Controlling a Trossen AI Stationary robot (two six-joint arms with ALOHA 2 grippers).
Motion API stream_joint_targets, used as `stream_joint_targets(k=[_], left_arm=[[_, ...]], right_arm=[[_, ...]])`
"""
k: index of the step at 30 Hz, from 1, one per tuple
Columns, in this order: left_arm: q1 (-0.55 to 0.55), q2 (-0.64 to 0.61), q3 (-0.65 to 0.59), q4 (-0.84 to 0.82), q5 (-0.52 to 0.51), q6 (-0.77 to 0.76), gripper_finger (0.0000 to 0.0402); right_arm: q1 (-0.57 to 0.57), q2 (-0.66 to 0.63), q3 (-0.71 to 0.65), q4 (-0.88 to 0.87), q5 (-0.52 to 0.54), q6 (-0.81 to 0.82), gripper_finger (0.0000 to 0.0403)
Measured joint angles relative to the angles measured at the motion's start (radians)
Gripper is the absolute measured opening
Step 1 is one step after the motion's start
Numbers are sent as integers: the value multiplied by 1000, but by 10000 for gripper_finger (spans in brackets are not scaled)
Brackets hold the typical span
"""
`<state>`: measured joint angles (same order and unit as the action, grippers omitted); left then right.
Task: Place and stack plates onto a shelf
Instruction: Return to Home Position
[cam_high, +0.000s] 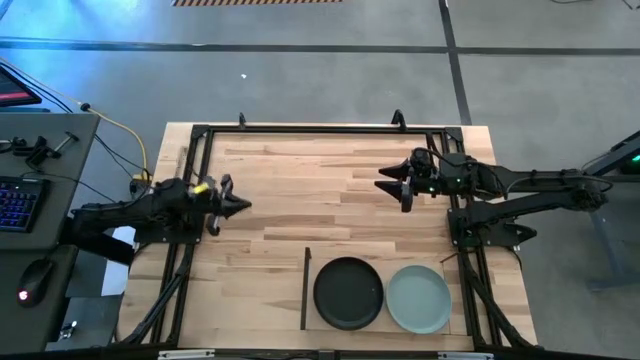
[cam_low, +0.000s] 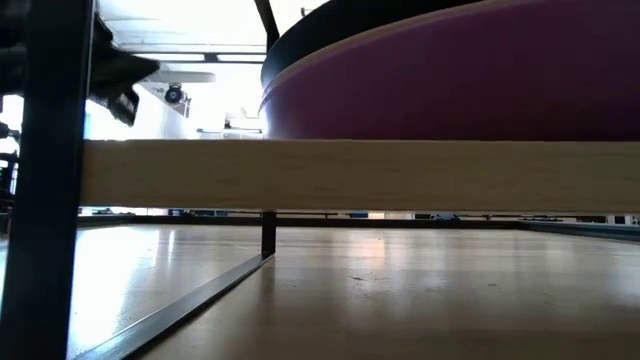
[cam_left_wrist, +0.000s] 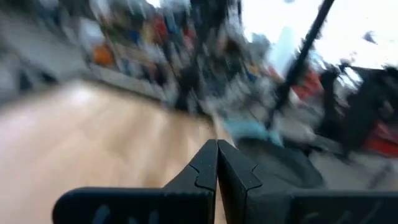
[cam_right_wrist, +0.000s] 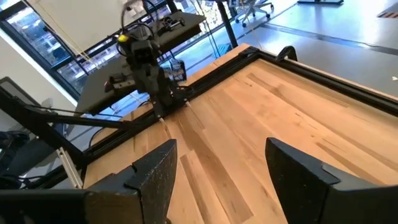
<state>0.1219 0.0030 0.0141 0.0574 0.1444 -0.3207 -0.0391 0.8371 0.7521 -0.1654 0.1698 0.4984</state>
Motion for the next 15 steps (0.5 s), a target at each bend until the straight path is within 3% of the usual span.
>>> stream_joint_targets(k=[3, 6, 11, 15], left_arm=[[-9, 8, -1, -11, 66, -49, 0], [-26, 1, -1, -15, 66, -59, 0], [-64, 1, -1, -16, -21, -88, 0], [-93, 1, -1, -19, -118, 7, 0]], right_arm=[[0, 0, 0, -4, -14, 0, 226], [0, 0, 0, -19, -17, 20, 226], [0, 0, 0, -26, -30, 27, 226], [0, 0, 0, -26, -30, 21, 226]])
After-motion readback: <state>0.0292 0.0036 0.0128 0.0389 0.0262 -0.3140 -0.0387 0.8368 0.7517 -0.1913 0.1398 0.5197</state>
